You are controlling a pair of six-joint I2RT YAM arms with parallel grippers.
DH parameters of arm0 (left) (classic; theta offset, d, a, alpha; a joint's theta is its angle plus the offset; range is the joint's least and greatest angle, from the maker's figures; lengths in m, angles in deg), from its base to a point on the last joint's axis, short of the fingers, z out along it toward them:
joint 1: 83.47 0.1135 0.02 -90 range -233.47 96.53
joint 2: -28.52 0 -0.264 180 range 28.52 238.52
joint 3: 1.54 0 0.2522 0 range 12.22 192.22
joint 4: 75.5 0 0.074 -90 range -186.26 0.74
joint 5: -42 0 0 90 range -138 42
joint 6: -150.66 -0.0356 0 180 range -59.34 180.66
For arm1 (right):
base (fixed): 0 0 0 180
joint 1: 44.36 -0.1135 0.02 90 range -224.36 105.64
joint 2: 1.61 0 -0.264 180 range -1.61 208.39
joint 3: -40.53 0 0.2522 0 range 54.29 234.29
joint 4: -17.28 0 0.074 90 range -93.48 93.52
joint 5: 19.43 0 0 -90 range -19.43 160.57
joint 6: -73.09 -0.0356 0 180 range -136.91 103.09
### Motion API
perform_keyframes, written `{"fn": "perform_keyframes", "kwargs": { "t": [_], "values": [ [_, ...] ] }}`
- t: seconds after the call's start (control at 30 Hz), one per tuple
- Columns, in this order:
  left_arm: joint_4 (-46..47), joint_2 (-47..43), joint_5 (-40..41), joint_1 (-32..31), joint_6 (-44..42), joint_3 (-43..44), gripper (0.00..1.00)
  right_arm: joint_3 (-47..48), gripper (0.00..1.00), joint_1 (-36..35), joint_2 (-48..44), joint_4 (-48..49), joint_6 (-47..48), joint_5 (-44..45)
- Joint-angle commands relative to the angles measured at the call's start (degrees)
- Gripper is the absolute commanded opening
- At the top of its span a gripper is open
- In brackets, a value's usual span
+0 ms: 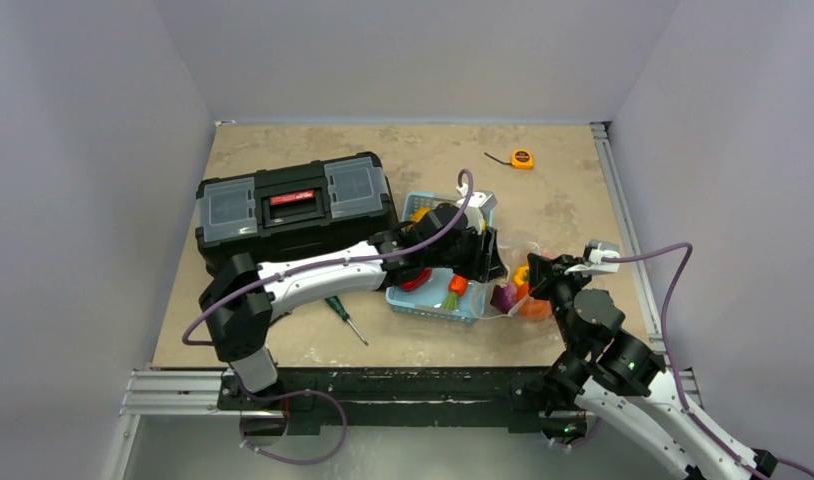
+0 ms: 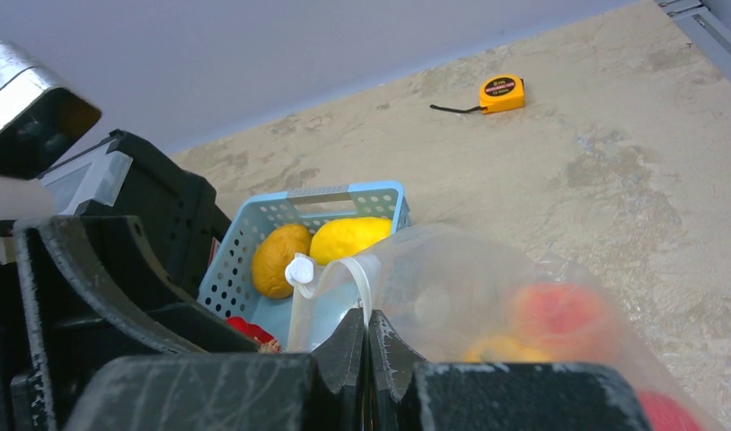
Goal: Place the food in the zip-top bag and seal the zipper
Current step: Place the fake vegetable in the zipper food storage bag, then pick up the fake vegetable from the bin.
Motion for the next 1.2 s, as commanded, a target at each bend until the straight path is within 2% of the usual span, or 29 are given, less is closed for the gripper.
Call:
{"fn": "perform_keyframes", "kwargs": {
  "t": [0.0,0.07,0.2,0.3,0.5,0.9,1.03,1.17],
  "values": [
    [-0.9,2.4,0.6,0.0,-1.7,6.8,0.45,0.2,0.0,-0.4,0.1,3.5,0.6,-0.2],
    [-2.2,4.2,0.1,0.0,-2.3,9.2,0.48,0.2,0.0,-0.4,0.2,3.5,0.7,-0.2],
    [-3.5,6.2,-1.1,0.0,-3.2,11.9,0.61,0.2,0.0,-0.4,0.1,3.5,0.6,-0.2],
    [-3.5,5.9,-1.1,0.0,-3.8,12.1,0.67,0.2,0.0,-0.4,0.0,3.5,0.7,-0.2],
    [-4.9,3.1,0.9,0.4,-5.1,10.7,0.67,0.2,0.0,-0.4,0.1,3.5,0.7,-0.2],
    [-5.9,-6.9,5.0,3.3,-5.8,0.3,0.67,0.2,0.0,-0.4,0.2,3.7,0.8,-0.5],
    [-9.4,-8.7,6.6,5.2,-6.8,-1.6,0.68,0.1,0.0,-0.4,0.2,3.6,0.9,-0.6],
    [-17.5,-8.0,11.9,6.0,-8.5,0.4,0.69,0.2,0.0,-0.4,0.4,3.6,0.8,-0.6]
  ]
}}
